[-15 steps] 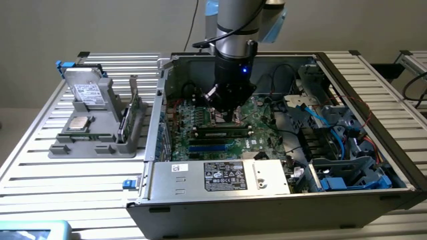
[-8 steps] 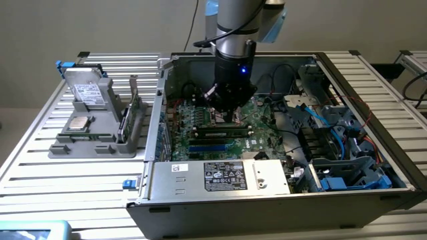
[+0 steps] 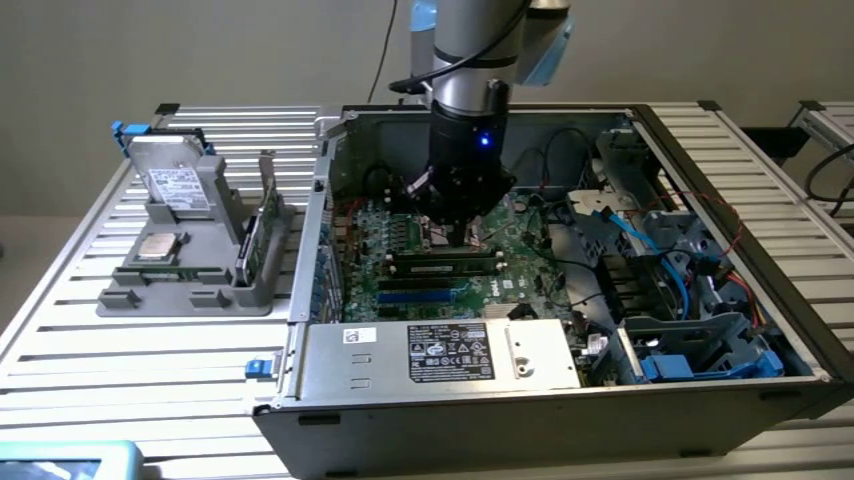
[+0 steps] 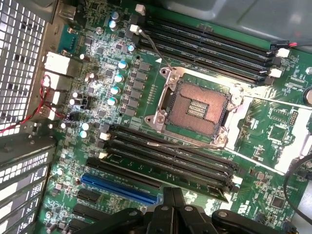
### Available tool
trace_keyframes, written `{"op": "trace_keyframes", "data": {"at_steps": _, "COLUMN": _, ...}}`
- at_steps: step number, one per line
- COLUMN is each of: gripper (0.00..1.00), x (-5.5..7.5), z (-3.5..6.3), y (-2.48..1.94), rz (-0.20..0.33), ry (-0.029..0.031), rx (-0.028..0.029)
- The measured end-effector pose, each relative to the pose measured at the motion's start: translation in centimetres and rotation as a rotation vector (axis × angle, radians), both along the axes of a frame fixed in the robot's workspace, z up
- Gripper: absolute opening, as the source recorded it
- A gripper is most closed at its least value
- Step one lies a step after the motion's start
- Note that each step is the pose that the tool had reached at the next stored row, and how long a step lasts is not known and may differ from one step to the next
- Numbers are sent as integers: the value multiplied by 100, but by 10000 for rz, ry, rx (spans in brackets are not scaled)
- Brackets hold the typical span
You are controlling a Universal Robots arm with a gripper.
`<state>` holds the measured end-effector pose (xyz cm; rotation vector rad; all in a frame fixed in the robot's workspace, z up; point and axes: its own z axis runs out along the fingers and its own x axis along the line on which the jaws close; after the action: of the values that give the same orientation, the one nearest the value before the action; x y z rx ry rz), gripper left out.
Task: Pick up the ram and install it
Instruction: 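Press down the ram until it locks into place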
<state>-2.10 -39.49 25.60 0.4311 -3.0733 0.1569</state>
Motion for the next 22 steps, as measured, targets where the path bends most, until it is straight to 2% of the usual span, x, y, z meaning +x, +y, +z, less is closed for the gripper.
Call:
{"op": "trace_keyframes", "data": {"at_steps": 3, "gripper": 11, "x": 0, "z": 0, "y": 0, "rz": -370, "ry": -29, "rx": -72}}
{"op": "trace_keyframes", "data": {"at_steps": 5, "gripper": 11, "x": 0, "z": 1, "y": 0, "rz": -561, "ry": -47, "rx": -91}}
{"op": "trace_keyframes", "data": {"at_steps": 16, "gripper": 11, "x": 0, "z": 0, "y": 0, "rz": -1600, "ry": -217, "rx": -91}}
{"op": "trace_keyframes", "data": {"at_steps": 20, "gripper": 11, "x": 0, "z": 0, "y": 0, "rz": -1963, "ry": -249, "rx": -92}}
{"op": "trace_keyframes", "data": {"at_steps": 22, "gripper": 11, "x": 0, "z": 0, "y": 0, "rz": -1963, "ry": -248, "rx": -93}}
